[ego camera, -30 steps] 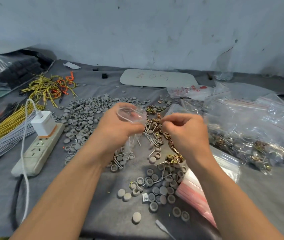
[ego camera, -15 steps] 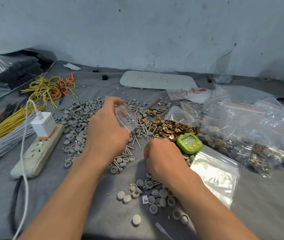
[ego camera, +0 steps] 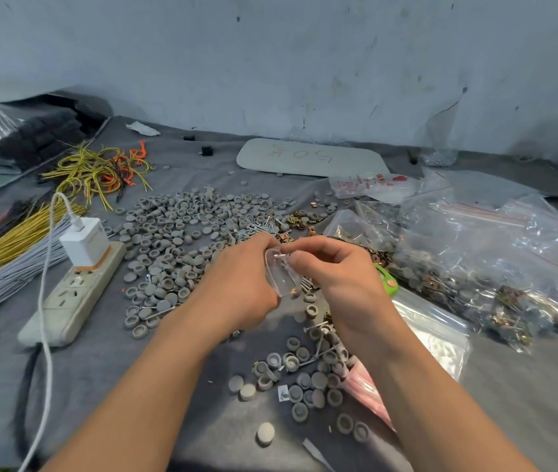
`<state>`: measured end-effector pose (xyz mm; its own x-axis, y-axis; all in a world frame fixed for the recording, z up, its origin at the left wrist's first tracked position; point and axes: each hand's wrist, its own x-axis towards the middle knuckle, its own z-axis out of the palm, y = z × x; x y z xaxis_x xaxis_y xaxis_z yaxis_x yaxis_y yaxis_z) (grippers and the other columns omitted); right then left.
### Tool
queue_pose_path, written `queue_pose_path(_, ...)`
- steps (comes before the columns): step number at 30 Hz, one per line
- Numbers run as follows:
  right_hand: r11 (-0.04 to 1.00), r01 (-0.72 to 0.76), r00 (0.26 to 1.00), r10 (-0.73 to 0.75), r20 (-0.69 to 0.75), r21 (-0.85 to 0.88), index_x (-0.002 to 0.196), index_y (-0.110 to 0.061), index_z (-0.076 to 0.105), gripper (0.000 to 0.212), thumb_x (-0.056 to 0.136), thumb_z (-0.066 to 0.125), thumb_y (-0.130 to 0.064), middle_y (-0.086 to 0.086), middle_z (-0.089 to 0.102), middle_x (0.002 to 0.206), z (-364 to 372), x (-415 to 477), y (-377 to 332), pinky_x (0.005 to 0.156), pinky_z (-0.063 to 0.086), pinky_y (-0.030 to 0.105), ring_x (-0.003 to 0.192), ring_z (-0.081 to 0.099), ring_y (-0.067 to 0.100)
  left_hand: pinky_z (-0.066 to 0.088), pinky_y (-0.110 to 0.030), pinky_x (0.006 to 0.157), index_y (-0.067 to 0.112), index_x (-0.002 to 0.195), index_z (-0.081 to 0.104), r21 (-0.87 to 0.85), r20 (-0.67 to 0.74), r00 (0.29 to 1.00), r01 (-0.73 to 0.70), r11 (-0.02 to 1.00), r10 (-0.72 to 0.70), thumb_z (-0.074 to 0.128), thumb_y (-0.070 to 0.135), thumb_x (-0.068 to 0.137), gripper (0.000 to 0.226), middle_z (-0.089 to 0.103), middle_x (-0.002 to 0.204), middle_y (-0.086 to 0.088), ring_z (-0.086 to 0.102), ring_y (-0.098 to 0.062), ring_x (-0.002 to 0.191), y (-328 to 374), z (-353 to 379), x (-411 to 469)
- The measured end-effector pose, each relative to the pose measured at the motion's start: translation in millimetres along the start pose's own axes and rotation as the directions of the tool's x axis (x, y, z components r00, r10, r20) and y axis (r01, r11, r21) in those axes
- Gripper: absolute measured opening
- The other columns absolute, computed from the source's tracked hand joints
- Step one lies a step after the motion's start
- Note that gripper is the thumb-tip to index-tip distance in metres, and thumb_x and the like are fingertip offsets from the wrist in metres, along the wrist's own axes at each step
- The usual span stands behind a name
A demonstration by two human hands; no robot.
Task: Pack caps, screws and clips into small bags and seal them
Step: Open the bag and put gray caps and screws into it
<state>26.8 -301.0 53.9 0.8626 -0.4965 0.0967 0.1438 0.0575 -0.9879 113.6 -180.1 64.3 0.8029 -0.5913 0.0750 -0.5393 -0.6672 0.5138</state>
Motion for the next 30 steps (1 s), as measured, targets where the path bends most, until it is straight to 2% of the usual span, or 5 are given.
queue_pose_path(5,0.99,0.022,0.999,-0.016,0.044,-0.136,0.076,-0.022,0.085,0.03,0.083,0.074,0.005,-0.005,0.08,0.103,4,0,3,0.085,0.059,0.059,0.099,0.072,0.033,0.036,-0.019,0.056,0.04,0.116,0.053,-0.174,0.028,1.0,-0.003,0.985,0.008,0.08,0.018,0.075,0.054,0.064,0.098,0.015,0.057,0.001,0.08,1,-2,0)
queue_pose_path(11,0.981,0.031,0.985,-0.062,-0.161,-0.19,0.08,-0.026,0.085,0.025,0.083,0.076,-0.003,-0.004,0.08,0.084,-13,2,-8,0.063,0.052,0.02,0.074,0.071,0.006,0.053,-0.025,0.071,0.035,0.109,0.061,-0.516,0.04,0.997,0.075,0.853,-0.063,0.086,0.0,0.068,0.06,0.076,0.094,0.013,0.072,-0.007,0.085,-3,-6,1)
queue_pose_path(16,0.517,-0.119,0.991,0.015,-0.13,-0.848,0.079,-0.033,0.081,0.007,0.083,0.082,-0.027,-0.016,0.075,0.077,-27,-2,-11,0.074,0.061,0.032,0.068,0.07,0.006,0.05,-0.024,0.073,0.027,0.114,0.064,-0.72,0.09,0.992,0.122,0.683,-0.083,0.083,-0.008,0.072,0.058,0.078,0.097,0.011,0.074,-0.003,0.085,-8,-8,4)
queue_pose_path(20,0.088,-0.019,0.985,0.173,-0.003,-0.996,0.086,-0.026,0.08,0.009,0.082,0.078,-0.034,-0.005,0.074,0.081,-15,-8,-6,0.086,0.053,0.035,0.082,0.069,0.023,0.049,-0.026,0.078,0.023,0.116,0.065,-0.781,0.066,0.993,0.115,0.613,-0.102,0.081,-0.008,0.073,0.055,0.079,0.098,0.007,0.075,-0.005,0.088,-12,-11,7)
queue_pose_path(30,0.009,0.211,0.952,0.226,0.207,-0.978,0.077,-0.021,0.058,0.012,0.084,0.059,-0.011,-0.003,0.053,0.069,5,-17,-2,0.095,0.032,0.044,0.075,0.055,0.029,0.051,-0.027,0.074,0.023,0.117,0.064,-0.771,0.036,0.992,0.103,0.629,-0.118,0.08,-0.012,0.074,0.057,0.078,0.091,0.011,0.075,-0.005,0.082,-13,-11,7)
